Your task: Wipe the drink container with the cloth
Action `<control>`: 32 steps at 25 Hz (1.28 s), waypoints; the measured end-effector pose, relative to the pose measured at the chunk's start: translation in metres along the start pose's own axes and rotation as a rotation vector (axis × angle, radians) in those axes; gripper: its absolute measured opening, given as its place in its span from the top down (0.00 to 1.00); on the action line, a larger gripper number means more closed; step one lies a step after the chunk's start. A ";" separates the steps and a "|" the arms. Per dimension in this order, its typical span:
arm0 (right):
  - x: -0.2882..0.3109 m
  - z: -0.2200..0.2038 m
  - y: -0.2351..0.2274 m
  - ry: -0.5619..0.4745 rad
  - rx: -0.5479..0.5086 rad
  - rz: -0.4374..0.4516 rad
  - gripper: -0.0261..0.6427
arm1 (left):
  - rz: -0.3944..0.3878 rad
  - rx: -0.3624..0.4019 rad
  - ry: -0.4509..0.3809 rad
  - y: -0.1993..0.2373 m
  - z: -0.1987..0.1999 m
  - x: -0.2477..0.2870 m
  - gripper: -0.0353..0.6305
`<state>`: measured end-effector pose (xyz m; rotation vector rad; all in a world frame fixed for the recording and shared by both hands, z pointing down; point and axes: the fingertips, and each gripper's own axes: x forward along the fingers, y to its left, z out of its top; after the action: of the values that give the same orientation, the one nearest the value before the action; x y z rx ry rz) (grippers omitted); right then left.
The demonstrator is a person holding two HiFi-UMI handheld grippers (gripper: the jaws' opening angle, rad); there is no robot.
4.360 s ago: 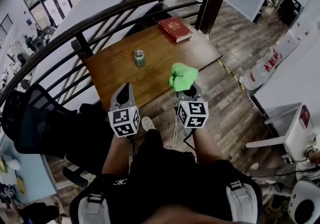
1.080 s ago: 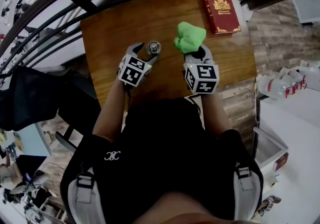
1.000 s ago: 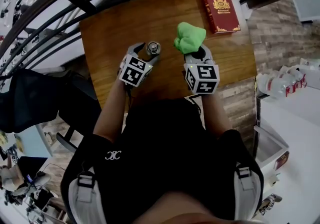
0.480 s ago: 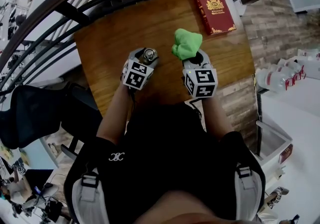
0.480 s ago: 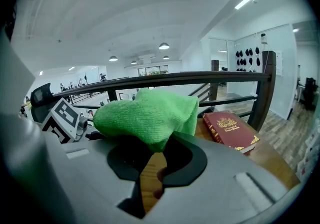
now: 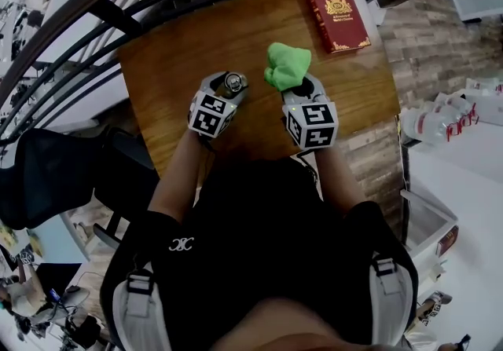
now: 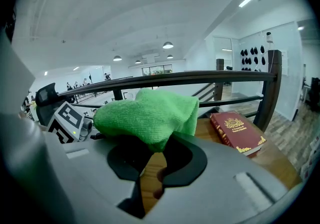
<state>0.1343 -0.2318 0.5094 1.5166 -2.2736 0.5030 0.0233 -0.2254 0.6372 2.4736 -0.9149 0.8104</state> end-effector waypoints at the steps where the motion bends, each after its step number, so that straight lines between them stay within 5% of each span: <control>1: 0.001 -0.001 0.005 0.002 0.003 0.013 0.89 | 0.002 -0.018 -0.012 0.001 0.000 -0.002 0.46; 8: 0.020 0.003 0.053 0.018 0.054 0.177 0.89 | 0.017 -0.200 -0.147 0.017 -0.003 -0.019 0.46; 14: 0.047 -0.002 0.093 0.070 0.048 0.269 0.89 | 0.012 -0.246 -0.206 0.023 -0.008 -0.021 0.46; 27: 0.081 -0.051 0.124 0.282 -0.045 0.328 0.89 | -0.012 -0.101 -0.181 0.000 -0.003 -0.020 0.46; 32: 0.093 -0.057 0.110 0.348 0.011 0.345 0.89 | -0.006 0.016 -0.169 -0.012 -0.005 -0.019 0.46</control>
<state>0.0039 -0.2396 0.5934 0.9486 -2.2525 0.8053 0.0179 -0.2053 0.6277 2.5884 -0.9611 0.6163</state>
